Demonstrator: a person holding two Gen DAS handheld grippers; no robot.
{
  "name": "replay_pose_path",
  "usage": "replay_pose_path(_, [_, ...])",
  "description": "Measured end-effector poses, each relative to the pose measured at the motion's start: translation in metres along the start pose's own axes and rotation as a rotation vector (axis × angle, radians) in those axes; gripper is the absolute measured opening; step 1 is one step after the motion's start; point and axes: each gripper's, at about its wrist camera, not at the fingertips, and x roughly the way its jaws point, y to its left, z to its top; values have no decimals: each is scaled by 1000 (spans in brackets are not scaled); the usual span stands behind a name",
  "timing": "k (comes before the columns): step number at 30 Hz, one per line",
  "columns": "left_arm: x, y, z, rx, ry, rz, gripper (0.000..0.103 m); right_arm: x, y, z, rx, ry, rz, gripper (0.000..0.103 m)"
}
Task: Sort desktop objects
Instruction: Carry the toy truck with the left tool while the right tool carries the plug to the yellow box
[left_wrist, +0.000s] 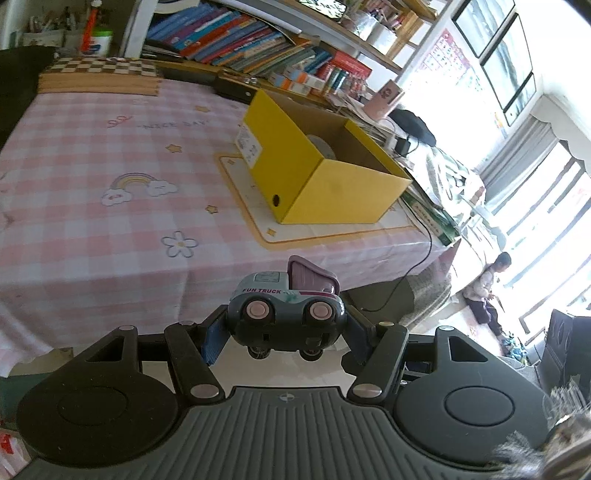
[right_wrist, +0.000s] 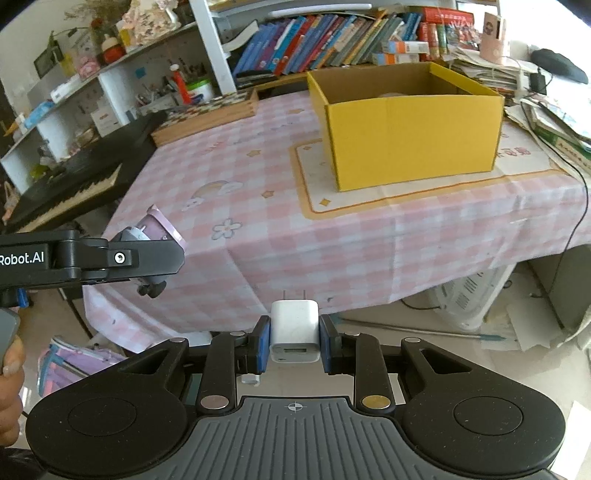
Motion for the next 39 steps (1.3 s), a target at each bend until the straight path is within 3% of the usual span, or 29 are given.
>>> replay_pose_path(15, [33,-26,18,17,20,-42,62,-2,-36,16,28,-3,-40,26])
replay_pose_path(39, [102,-87,53,36,30,-38,62,14,-122,64,31,-5,-26,26])
